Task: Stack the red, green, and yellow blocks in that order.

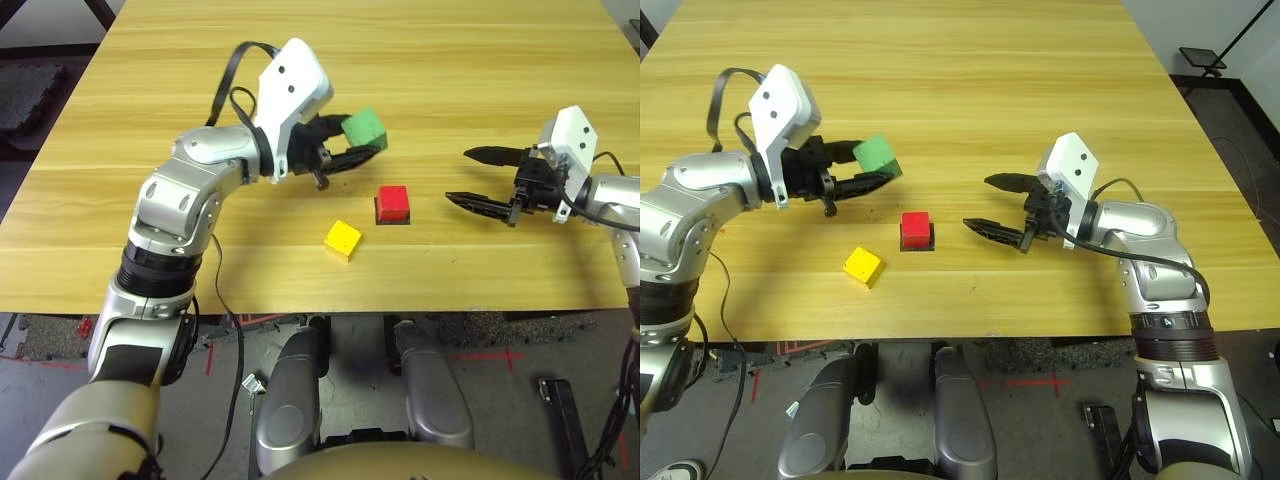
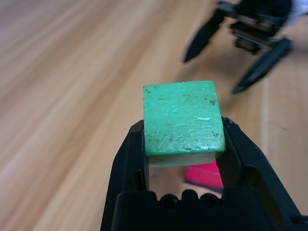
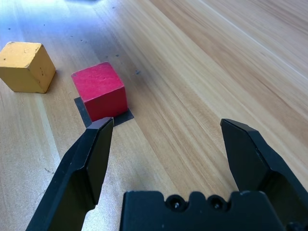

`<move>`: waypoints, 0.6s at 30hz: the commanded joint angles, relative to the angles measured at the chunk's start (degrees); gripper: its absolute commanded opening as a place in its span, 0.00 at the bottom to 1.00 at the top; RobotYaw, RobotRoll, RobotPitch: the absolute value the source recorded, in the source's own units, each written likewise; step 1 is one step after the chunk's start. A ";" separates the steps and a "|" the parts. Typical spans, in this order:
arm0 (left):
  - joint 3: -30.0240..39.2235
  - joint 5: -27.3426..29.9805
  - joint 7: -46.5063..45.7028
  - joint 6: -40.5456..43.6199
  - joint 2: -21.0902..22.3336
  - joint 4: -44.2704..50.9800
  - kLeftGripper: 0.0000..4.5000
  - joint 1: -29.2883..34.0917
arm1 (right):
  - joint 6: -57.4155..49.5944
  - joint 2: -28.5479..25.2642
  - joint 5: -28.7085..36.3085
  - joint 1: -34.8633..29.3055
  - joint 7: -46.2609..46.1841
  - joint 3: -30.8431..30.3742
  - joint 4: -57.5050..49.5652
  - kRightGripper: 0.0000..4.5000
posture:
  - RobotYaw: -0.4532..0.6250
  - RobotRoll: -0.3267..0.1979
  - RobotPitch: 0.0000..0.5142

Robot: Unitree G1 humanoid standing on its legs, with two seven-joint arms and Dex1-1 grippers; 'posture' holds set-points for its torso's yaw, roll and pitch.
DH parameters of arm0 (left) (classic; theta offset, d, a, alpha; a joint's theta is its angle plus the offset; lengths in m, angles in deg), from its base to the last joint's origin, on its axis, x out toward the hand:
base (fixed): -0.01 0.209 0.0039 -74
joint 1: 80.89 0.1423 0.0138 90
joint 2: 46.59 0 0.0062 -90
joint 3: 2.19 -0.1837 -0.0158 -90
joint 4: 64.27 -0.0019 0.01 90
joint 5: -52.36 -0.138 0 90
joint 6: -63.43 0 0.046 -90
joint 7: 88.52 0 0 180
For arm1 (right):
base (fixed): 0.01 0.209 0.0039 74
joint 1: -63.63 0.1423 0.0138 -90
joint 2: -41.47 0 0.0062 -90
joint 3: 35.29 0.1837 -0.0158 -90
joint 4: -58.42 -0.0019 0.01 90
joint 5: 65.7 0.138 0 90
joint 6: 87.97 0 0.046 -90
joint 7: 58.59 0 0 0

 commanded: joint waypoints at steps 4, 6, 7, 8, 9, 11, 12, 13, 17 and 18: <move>-4.19 -1.79 3.48 -3.43 -0.44 -1.08 0.46 -1.01 | -2.15 -2.10 1.53 -2.41 1.67 0.60 -4.50 1.00 | 0.62 0.78 0.55; -4.70 -2.10 3.62 -4.01 -1.15 -1.85 0.46 -1.16 | -3.28 -3.00 2.23 -2.67 2.25 1.02 -5.78 1.00 | 0.61 0.77 0.55; -5.05 -2.33 3.75 -4.46 -1.54 -2.36 0.46 -1.26 | -4.30 -3.73 3.03 -2.87 2.79 1.37 -6.72 1.00 | 0.61 0.77 0.55; -5.32 -2.58 3.90 -4.91 -1.94 -2.94 0.46 -1.40 | -5.44 -4.51 3.97 -2.99 3.28 1.78 -7.61 1.00 | 0.61 0.77 0.55; -5.51 -2.85 4.06 -5.24 -2.30 -3.42 0.46 -1.52 | -6.29 -5.23 4.76 -3.08 3.60 2.19 -8.33 1.00 | 0.60 0.77 0.55; -5.90 -3.26 4.36 -5.74 -2.98 -4.33 0.46 -1.79 | -7.53 -6.40 5.91 -3.15 4.00 3.00 -9.05 1.00 | 0.60 0.77 0.55; -6.09 -3.46 4.55 -6.05 -3.19 -4.69 0.46 -1.84 | -7.88 -6.77 6.24 -3.20 4.00 3.22 -9.19 1.00 | 0.60 0.76 0.55; -6.36 -3.62 4.93 -6.37 -3.26 -5.03 0.46 -1.86 | -7.86 -7.06 6.13 -3.26 3.94 3.37 -9.19 1.00 | 0.59 0.76 0.55; -7.43 -4.05 6.80 -7.12 -3.08 -5.60 0.46 -1.34 | -8.11 -7.84 6.19 -3.86 4.13 3.84 -9.59 1.00 | 0.59 0.76 0.56; -7.74 -4.33 7.18 -7.42 -2.96 -5.82 0.46 -1.15 | -8.32 -7.99 6.35 -4.03 4.16 3.98 -9.88 1.00 | 0.58 0.75 0.56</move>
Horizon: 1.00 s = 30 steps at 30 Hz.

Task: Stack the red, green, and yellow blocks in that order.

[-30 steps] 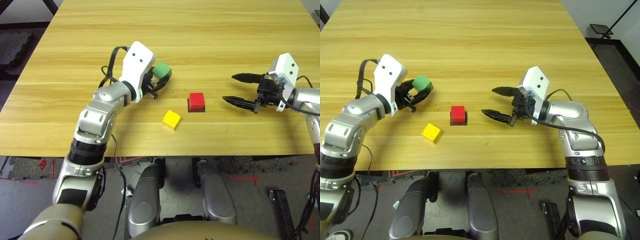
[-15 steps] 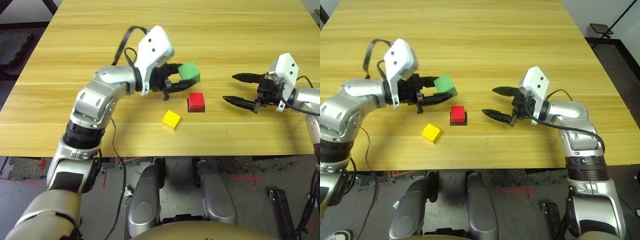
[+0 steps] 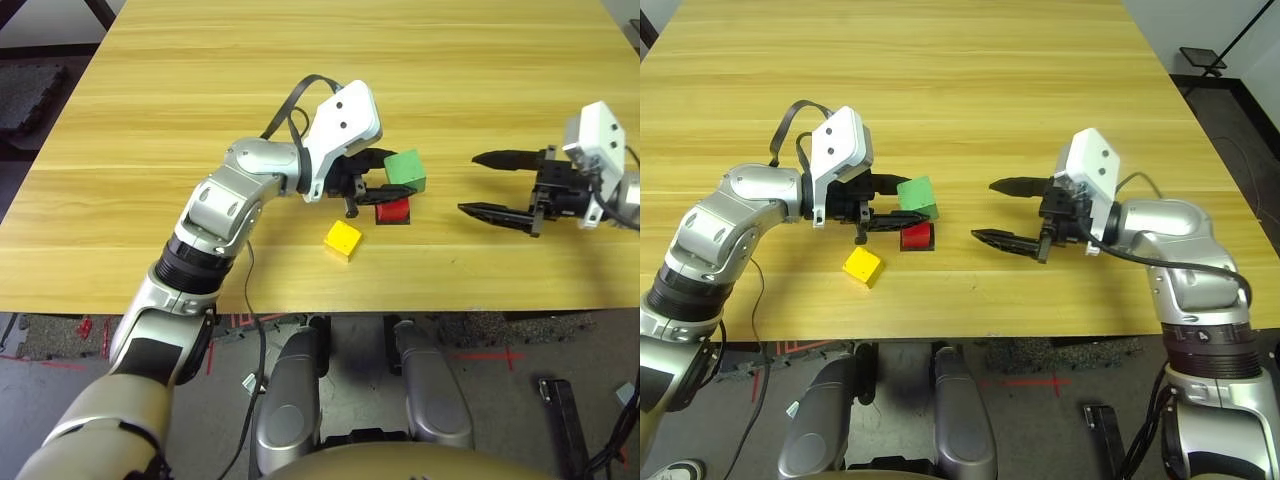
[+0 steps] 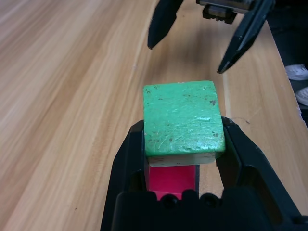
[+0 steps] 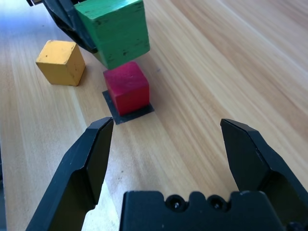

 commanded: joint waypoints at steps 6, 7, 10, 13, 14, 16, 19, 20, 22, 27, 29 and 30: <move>-3.05 -2.41 3.56 -3.85 0.13 -1.89 0.46 1.29 | -2.26 -1.72 3.11 -1.75 0.01 1.95 -3.83 1.00 | 0.58 0.75 0.56; -3.38 -3.04 3.75 -4.85 0.05 -2.56 0.46 1.19 | -2.56 -1.72 3.33 -1.60 -0.14 2.03 -4.10 1.00 | 0.57 0.74 0.57; -3.49 -3.88 3.84 -6.51 -0.78 -4.58 0.46 0.68 | -3.08 -1.51 3.52 -1.38 -0.39 2.21 -4.61 1.00 | 0.57 0.74 0.57; -3.20 -4.81 3.91 -8.10 -1.70 -6.93 0.46 0.07 | -3.47 -1.42 3.85 -1.51 -0.52 2.40 -5.11 1.00 | 0.57 0.74 0.57; -3.16 -5.16 3.95 -8.64 -1.86 -7.59 0.46 -0.12 | -3.54 -1.46 4.00 -1.57 -0.61 2.45 -5.23 1.00 | 0.57 0.74 0.57; -3.03 -5.64 4.21 -9.54 -2.03 -8.84 0.46 -0.50 | -3.66 -1.44 4.24 -1.52 -0.88 2.46 -5.35 1.00 | 0.57 0.74 0.57; -2.89 -6.09 4.55 -10.06 -2.22 -9.37 0.46 -0.59 | -3.62 -1.56 4.50 -1.73 -1.13 2.57 -5.46 1.00 | 0.56 0.73 0.57; -2.88 -6.19 4.69 -10.10 -2.28 -9.41 0.46 -0.57 | -3.60 -1.61 4.57 -1.77 -1.17 2.59 -5.45 1.00 | 0.56 0.73 0.57; -3.02 -6.45 5.12 -10.53 -2.24 -9.47 0.46 -0.27 | -3.67 -1.58 4.71 -1.78 -1.36 2.57 -5.62 1.00 | 0.56 0.73 0.57; -3.29 -7.16 5.88 -11.79 -2.41 -10.29 0.46 -0.19 | -3.48 -1.36 4.75 -1.77 -1.76 2.47 -5.69 1.00 | 0.56 0.73 0.58; -3.37 -7.66 6.09 -12.36 -2.53 -11.09 0.46 -0.49 | -3.47 -1.25 4.77 -1.71 -1.87 2.36 -5.74 1.00 | 0.56 0.73 0.58; -3.25 -7.76 6.15 -12.57 -2.65 -11.43 0.46 -0.60 | -3.53 -1.21 4.83 -1.70 -1.93 2.34 -5.81 1.00 | 0.56 0.73 0.58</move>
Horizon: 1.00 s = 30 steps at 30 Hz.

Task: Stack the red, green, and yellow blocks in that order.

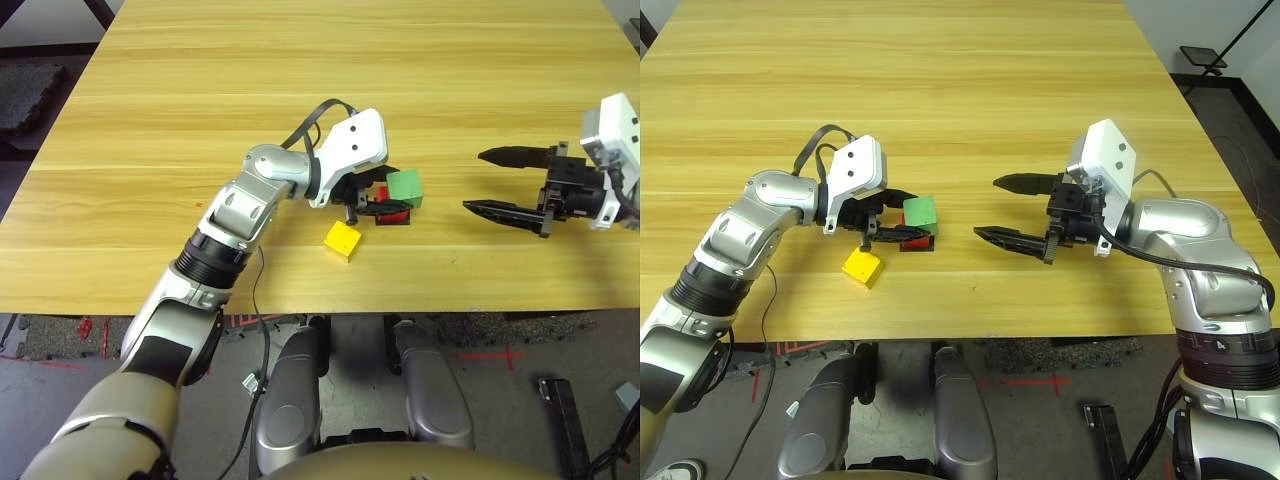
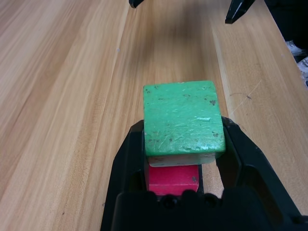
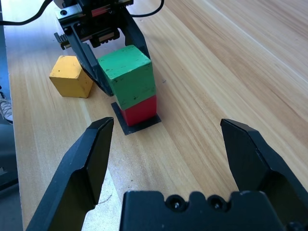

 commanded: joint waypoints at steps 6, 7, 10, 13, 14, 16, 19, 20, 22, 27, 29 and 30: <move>-0.54 -1.98 1.20 -2.92 -0.69 -2.78 0.46 -0.56 | -0.36 -0.26 0.91 -0.47 -0.15 0.48 -1.33 1.00 | 0.56 0.73 0.59; -0.56 -2.05 1.23 -3.04 -0.74 -2.86 0.46 -0.59 | -0.33 -0.29 0.93 -0.51 -0.12 0.53 -1.32 1.00 | 0.56 0.72 0.59; -0.55 -2.26 1.35 -3.34 -0.80 -3.09 0.46 -0.46 | -0.44 -0.25 0.99 -0.67 -0.26 0.57 -1.56 1.00 | 0.56 0.72 0.59; -0.45 -2.27 1.52 -3.35 -0.89 -3.09 0.46 -0.34 | -0.38 -0.11 0.87 -0.55 -0.38 0.38 -1.45 1.00 | 0.56 0.72 0.59; -0.43 -2.34 1.57 -3.40 -0.87 -3.18 0.46 -0.37 | -0.37 -0.04 0.84 -0.43 -0.43 0.29 -1.39 1.00 | 0.56 0.72 0.59; -0.36 -2.34 1.66 -3.37 -0.83 -3.14 0.46 -0.40 | -0.23 0.09 0.71 -0.41 -0.49 0.13 -1.27 1.00 | 0.56 0.72 0.59; -0.26 -2.34 1.77 -3.26 -0.70 -3.06 0.46 -0.54 | -0.08 0.19 0.64 -0.48 -0.51 0.01 -1.16 1.00 | 0.56 0.72 0.59; -0.18 -2.34 1.83 -3.26 -0.62 -3.10 0.46 -0.60 | -0.02 0.29 0.56 -0.45 -0.57 -0.10 -1.10 1.00 | 0.56 0.72 0.59; -0.09 -2.47 1.92 -3.34 -0.43 -3.35 0.46 -0.73 | 0.07 0.46 0.46 -0.45 -0.56 -0.28 -1.07 1.00 | 0.57 0.73 0.59; 0.04 -2.81 2.16 -3.81 -0.03 -3.95 0.46 -0.77 | 0.05 0.75 0.42 -0.28 -0.56 -0.56 -1.04 1.00 | 0.57 0.73 0.59; -0.01 -2.78 2.26 -3.74 0.03 -3.72 0.46 -0.67 | 0.11 0.80 0.35 -0.24 -0.51 -0.61 -0.91 1.00 | 0.57 0.73 0.59; -0.07 -2.66 2.39 -3.56 0.05 -3.38 0.46 -0.55 | 0.14 0.79 0.33 -0.24 -0.46 -0.60 -0.85 1.00 | 0.57 0.72 0.60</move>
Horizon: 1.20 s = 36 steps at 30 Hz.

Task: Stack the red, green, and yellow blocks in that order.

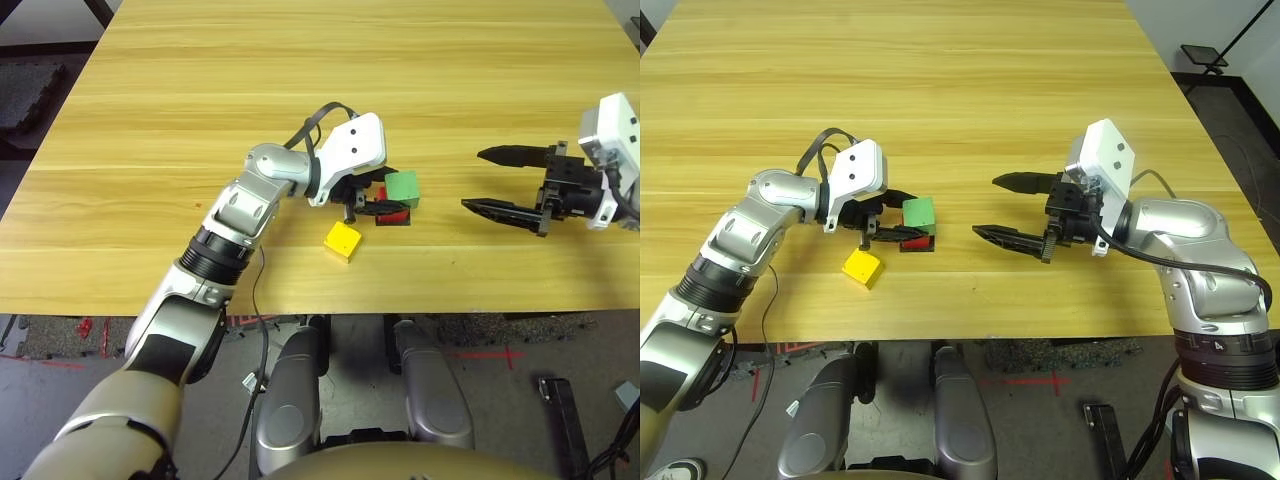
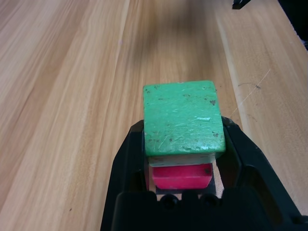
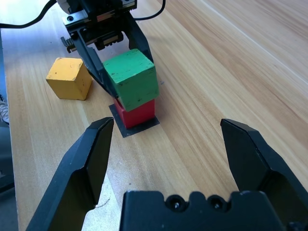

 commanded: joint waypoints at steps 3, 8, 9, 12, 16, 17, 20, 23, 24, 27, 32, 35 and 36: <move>-0.64 -0.48 1.00 0.23 0.32 0.83 0.46 0.57 | 0.15 0.17 0.21 0.03 0.29 -0.54 -0.23 1.00 | 0.57 0.72 0.60; -0.46 0.26 1.07 2.05 0.14 2.80 0.46 0.66 | 0.13 0.32 0.17 0.28 0.18 -0.64 -0.04 1.00 | 0.57 0.72 0.60; -0.48 0.28 1.08 2.28 0.12 3.11 0.46 0.71 | 0.13 0.37 0.16 0.34 0.13 -0.66 0.01 1.00 | 0.57 0.72 0.60; -0.63 0.16 1.15 2.54 0.06 3.40 0.46 0.91 | 0.20 0.52 0.10 0.41 0.04 -0.65 0.09 1.00 | 0.57 0.72 0.60; -0.93 -0.72 1.05 2.49 0.41 2.35 0.46 0.78 | 0.46 0.70 -0.09 0.35 -0.09 -0.65 0.24 1.00 | 0.57 0.73 0.60; -0.89 -0.85 0.91 2.61 0.42 2.18 0.46 0.70 | 0.44 0.74 -0.09 0.32 -0.11 -0.65 0.23 1.00 | 0.57 0.73 0.60; -0.83 -0.87 1.21 2.38 0.54 1.80 0.46 0.45 | 0.29 0.85 -0.04 0.10 -0.27 -0.50 -0.02 1.00 | 0.57 0.73 0.60; -0.76 -0.86 1.32 2.19 0.50 1.43 0.46 0.26 | 0.21 0.89 -0.05 0.19 -0.31 -0.54 0.09 1.00 | 0.57 0.73 0.61; -0.76 -0.88 1.36 2.10 0.50 1.32 0.46 0.22 | 0.20 0.88 -0.04 0.23 -0.31 -0.57 0.14 1.00 | 0.57 0.73 0.61; -0.63 -0.67 1.46 2.25 0.53 1.61 0.46 0.23 | 0.34 0.93 -0.13 0.43 -0.31 -0.66 0.45 1.00 | 0.57 0.72 0.60; -0.78 -0.88 1.64 2.23 0.88 1.66 0.46 0.53 | 0.58 1.16 -0.33 1.05 -0.24 -1.03 0.90 1.00 | 0.58 0.73 0.60; -0.92 -1.01 1.71 2.59 1.17 1.65 0.46 0.65 | 0.73 1.29 -0.42 1.30 -0.13 -1.17 1.22 1.00 | 0.58 0.73 0.60; -0.89 -0.92 1.71 2.85 1.22 1.76 0.62 0.65 | 0.75 1.31 -0.43 1.32 -0.10 -1.19 1.27 1.00 | 0.58 0.73 0.60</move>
